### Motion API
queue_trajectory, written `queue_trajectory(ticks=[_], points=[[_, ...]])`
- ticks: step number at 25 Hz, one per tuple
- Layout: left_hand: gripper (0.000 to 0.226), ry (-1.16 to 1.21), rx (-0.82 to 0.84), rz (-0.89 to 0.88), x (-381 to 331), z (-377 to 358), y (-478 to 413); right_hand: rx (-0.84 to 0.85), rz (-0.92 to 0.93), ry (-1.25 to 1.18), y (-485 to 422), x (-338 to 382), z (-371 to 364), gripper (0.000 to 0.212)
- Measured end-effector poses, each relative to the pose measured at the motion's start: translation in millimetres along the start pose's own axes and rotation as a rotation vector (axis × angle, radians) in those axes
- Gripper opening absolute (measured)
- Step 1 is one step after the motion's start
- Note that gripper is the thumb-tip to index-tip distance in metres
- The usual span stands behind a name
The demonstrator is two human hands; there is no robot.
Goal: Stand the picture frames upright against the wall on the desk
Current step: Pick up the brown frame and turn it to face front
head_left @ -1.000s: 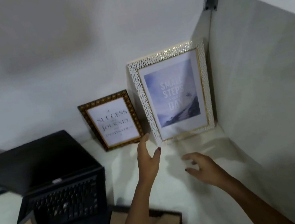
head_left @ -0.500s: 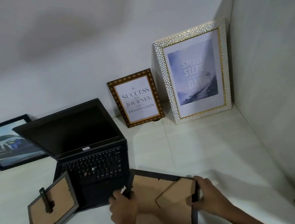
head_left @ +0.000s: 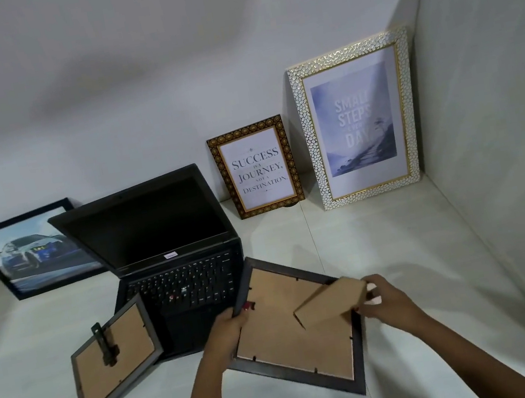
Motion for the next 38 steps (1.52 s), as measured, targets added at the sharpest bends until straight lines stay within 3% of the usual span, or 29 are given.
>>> queue_trajectory(ticks=[4, 6, 10, 12, 15, 17, 22, 25, 26, 31, 35, 38], points=[[0.020, 0.256, -0.050, 0.040, -5.3, 29.5, 10.2, 0.031, 0.236, 0.142, 25.2, 46.3, -19.2, 0.105], [0.020, 0.383, -0.104, 0.047, -1.8, 58.2, 10.6, 0.114, 0.376, 0.240, 41.3, 73.7, -41.8, 0.113], [0.033, 0.527, -0.116, 0.052, 5.0, 145.3, -0.2, 0.124, 0.606, 0.388, 64.3, 136.2, -87.3, 0.098], [0.029, 0.549, -0.084, 0.094, 17.9, 190.3, -3.6, 0.024, 0.682, 0.599, 70.9, 166.1, -125.9, 0.086], [0.017, 0.593, 0.003, 0.083, 38.3, 240.9, -11.3, -0.209, 0.940, 0.783, 81.4, 208.2, -187.2, 0.061], [0.018, 0.612, 0.076, 0.119, 62.7, 279.7, -13.8, -0.249, 1.067, 0.673, 84.9, 236.0, -226.5, 0.056], [0.057, 0.292, 0.362, 0.202, 94.0, 373.3, -10.2, -0.104, 0.877, 0.254, 88.3, 298.6, -270.3, 0.038], [0.075, 0.029, 0.194, 0.202, 113.2, 432.9, -42.6, 0.041, 0.856, 0.232, 80.2, 336.2, -295.4, 0.025], [0.076, 0.030, 0.244, 0.150, 111.7, 437.0, -50.9, 0.095, 0.864, 0.250, 76.4, 349.0, -305.6, 0.022], [0.091, 0.200, 0.715, -0.014, 87.3, 389.3, -60.0, 0.285, 0.851, 0.294, 58.6, 393.2, -354.4, 0.024], [0.093, 0.606, 0.865, -0.053, 74.1, 387.3, -83.3, 0.291, 0.825, 0.298, 32.5, 416.1, -377.6, 0.023], [0.099, 0.918, 0.927, 0.063, 77.6, 403.1, -92.8, 0.280, 0.791, 0.295, 9.5, 427.1, -400.5, 0.030]])
Point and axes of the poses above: each hand's wrist, its own y-axis away from the middle knuckle, its own z-axis out of the back of the hand, x = y × z, the point moved 5 cm from there along -y, towards the middle knuckle, and after that the axes turned 6 degrees about -z, right-handed, at the moved point
